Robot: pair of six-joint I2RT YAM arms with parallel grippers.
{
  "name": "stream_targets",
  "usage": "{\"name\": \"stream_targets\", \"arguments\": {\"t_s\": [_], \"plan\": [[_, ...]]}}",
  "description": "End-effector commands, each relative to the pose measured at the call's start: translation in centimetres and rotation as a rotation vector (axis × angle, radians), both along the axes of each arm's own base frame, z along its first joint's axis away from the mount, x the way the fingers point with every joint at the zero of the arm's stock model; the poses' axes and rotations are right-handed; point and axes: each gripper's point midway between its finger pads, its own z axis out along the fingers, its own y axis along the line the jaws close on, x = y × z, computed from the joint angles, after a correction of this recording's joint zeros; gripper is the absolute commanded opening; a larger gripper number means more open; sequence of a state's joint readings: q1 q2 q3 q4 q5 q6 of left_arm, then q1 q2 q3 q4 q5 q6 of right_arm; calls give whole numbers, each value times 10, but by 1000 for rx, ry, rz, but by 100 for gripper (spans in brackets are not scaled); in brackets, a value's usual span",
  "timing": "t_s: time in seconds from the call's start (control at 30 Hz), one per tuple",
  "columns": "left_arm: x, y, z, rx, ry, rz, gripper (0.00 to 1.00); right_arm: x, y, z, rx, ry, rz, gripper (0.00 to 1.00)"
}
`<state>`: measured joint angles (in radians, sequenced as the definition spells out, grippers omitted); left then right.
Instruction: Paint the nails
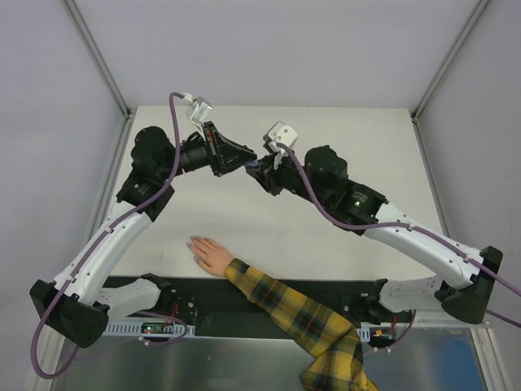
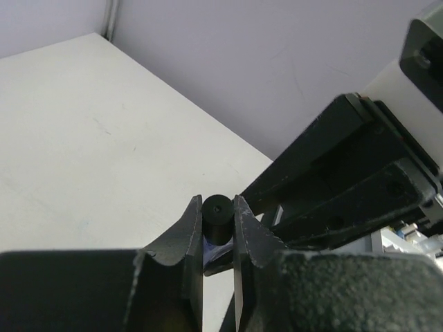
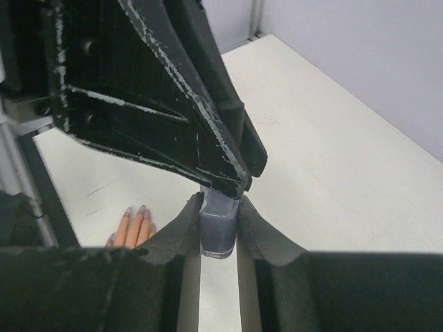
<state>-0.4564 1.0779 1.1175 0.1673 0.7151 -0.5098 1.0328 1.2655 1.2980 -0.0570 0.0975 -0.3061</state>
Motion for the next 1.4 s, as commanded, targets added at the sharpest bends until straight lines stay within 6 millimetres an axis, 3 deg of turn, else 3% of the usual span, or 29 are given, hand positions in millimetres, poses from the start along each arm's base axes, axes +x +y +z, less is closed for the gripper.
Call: {"name": "stream_targets", "arguments": {"t_s": [0.0, 0.03, 0.07, 0.1, 0.13, 0.2, 0.37, 0.53, 0.57, 0.63, 0.67, 0.73, 0.9, 0.97, 1.1, 1.33, 1.37], "plan": [[-44, -11, 38, -91, -165, -269, 0, -46, 2, 44, 123, -33, 353, 0], [-59, -11, 37, -90, -183, -363, 0, -79, 4, 45, 146, 12, 583, 1], [-65, -11, 47, -121, -215, -396, 0, -78, -5, 48, 165, 59, 646, 1], [-68, -11, 45, -127, -213, -418, 0, -90, -7, 63, 221, 88, 743, 0], [-75, -10, 45, -126, -224, -450, 0, -107, -12, 61, 219, 141, 888, 0], [-84, -8, 50, -141, -263, -480, 0, -110, -17, 65, 228, 185, 935, 0], [-93, -7, 51, -136, -293, -510, 0, -101, -19, 66, 242, 201, 875, 1], [-81, -11, 46, -116, -255, -454, 0, -65, -18, 51, 208, 198, 653, 1], [-75, -11, 49, -117, -254, -418, 19, -61, -18, 43, 195, 226, 619, 1], [-66, -11, 42, -89, -222, -364, 42, -49, -19, 39, 186, 214, 540, 1], [-57, -10, 45, -91, -216, -305, 59, -49, -17, 34, 164, 215, 518, 0], [-51, -7, 42, -68, -208, -255, 65, -41, -16, 29, 138, 184, 426, 0], [-24, 8, 39, -30, -194, -15, 62, -18, -15, 20, 86, 121, 207, 0], [-20, 12, 36, -12, -203, 20, 60, -20, -9, 20, 73, 95, 169, 0], [-16, 14, 34, -5, -184, 48, 54, -9, -8, 29, 47, 4, 36, 1], [-13, 12, 31, -3, -162, 48, 43, -9, -2, 43, 51, -78, -45, 0], [-14, 11, 30, -2, -158, 38, 36, -8, -2, 44, 52, -86, -51, 1]]}}
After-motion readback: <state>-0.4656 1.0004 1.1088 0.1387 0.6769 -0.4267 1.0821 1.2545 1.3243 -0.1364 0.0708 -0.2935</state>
